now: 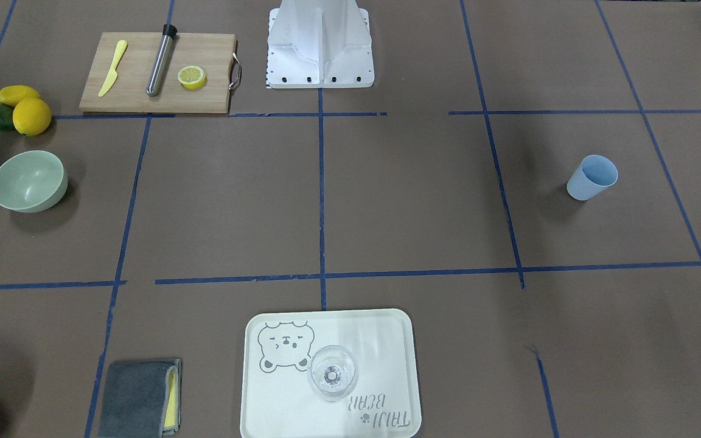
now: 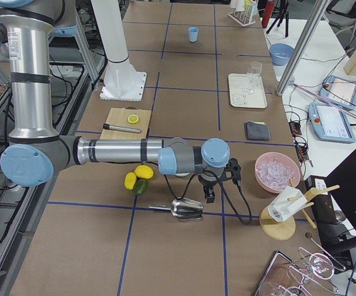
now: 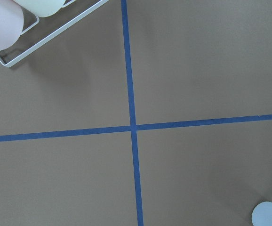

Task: Pour ice into bowl

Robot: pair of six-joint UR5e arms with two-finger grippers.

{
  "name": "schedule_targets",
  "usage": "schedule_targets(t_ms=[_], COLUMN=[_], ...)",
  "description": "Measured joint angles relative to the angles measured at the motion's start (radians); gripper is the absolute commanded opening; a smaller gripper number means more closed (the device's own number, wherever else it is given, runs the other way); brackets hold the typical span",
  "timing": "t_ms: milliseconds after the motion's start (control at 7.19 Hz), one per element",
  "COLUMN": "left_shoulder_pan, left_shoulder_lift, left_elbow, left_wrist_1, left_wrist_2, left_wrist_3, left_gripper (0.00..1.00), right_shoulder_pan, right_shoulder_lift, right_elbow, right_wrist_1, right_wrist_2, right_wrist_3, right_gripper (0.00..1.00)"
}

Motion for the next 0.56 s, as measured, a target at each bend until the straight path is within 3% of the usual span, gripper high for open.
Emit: schedule_targets(t_ms=[556], left_shoulder_pan=[0.024], left_shoulder_lift=[0.007], left_elbow=[-0.007], left_wrist_1=[-0.107], left_wrist_2=[0.038], left_wrist_3=[0.005], left_gripper=[1.0], right_shoulder_pan=[-0.009], right_shoulder_lift=[0.023], right_elbow=[0.002], right_wrist_1=[0.03], right_wrist_2=[0.0], right_wrist_3=[-0.002], right_gripper=[1.0])
